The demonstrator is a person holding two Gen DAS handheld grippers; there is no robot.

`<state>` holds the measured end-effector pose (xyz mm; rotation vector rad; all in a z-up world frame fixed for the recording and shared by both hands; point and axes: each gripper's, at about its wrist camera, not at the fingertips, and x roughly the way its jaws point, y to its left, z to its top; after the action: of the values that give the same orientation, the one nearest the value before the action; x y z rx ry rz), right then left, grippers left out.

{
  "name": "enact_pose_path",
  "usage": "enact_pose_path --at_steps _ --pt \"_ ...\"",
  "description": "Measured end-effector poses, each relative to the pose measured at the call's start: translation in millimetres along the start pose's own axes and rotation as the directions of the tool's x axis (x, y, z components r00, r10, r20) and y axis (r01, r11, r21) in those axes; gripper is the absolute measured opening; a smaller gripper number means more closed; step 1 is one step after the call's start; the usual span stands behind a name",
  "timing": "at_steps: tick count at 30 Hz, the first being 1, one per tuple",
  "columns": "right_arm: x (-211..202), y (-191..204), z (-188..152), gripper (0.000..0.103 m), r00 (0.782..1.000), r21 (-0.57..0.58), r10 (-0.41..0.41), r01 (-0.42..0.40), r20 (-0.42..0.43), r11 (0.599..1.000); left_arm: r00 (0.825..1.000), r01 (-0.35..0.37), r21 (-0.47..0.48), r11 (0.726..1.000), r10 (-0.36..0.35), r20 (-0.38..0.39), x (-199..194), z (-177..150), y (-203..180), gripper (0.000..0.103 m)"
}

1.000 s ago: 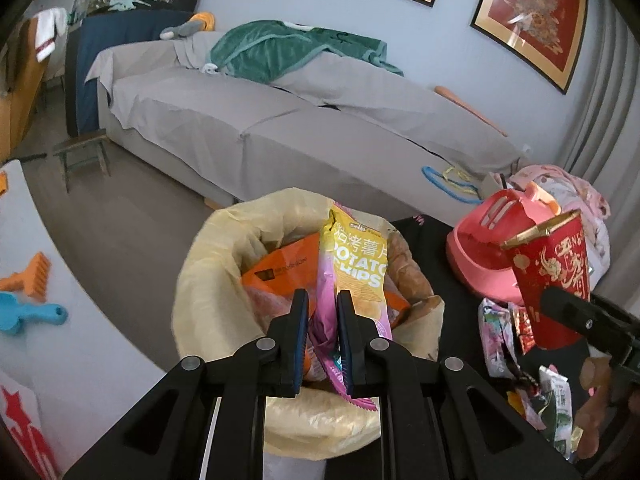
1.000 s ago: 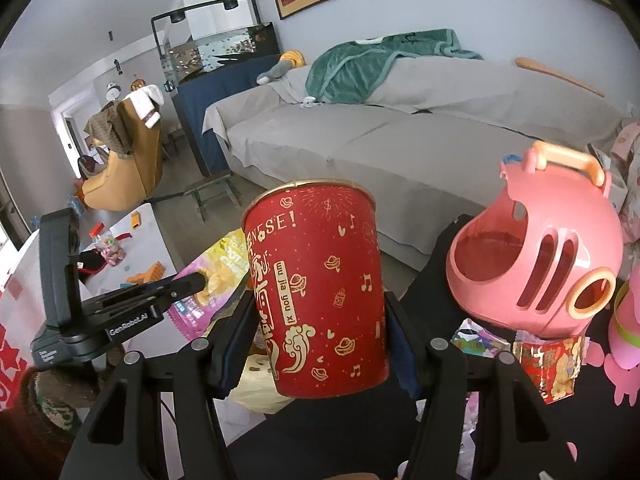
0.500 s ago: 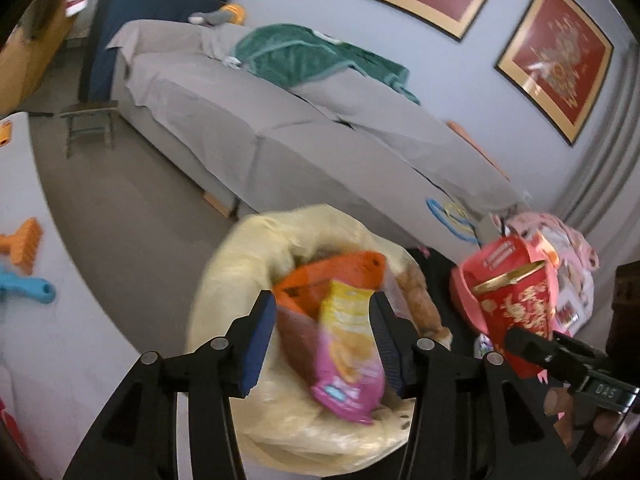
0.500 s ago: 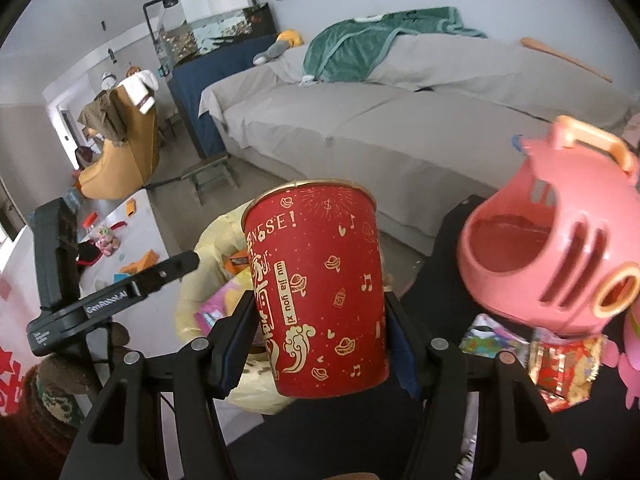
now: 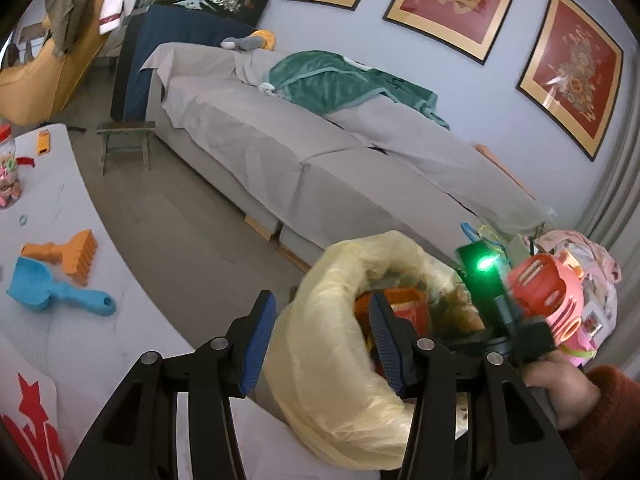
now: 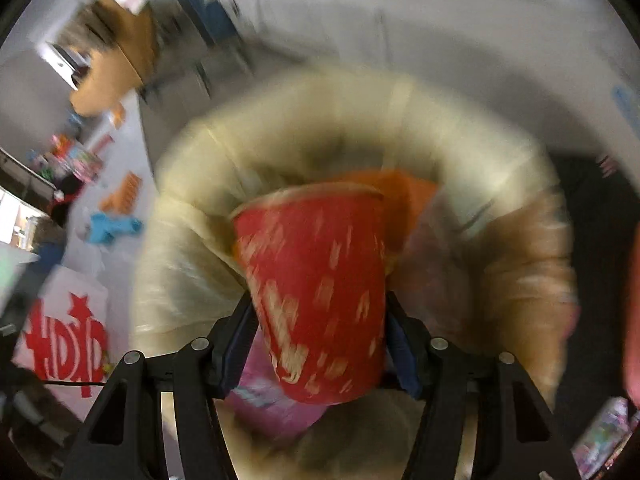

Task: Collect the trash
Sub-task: 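Drop the chips bag and red cup into the yellow trash bag with both grippers, then move both grippers back over the table toward the remaining wrappers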

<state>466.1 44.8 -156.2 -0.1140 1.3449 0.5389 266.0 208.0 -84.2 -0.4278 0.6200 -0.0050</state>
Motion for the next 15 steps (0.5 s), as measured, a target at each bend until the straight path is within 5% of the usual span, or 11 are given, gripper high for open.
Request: enact_pose_path --at_steps 3,15 --pt "14 2 1 0.056 0.999 0.006 -0.015 0.016 -0.047 1.000 1.000 -0.009 -0.015 1.000 0.009 -0.002 2 -1 7 0.050" --pt "-70 9 -40 0.067 0.978 -0.058 0.041 -0.030 0.203 0.998 0.999 0.009 0.027 1.000 -0.010 0.031 -17 1 -22 0.050"
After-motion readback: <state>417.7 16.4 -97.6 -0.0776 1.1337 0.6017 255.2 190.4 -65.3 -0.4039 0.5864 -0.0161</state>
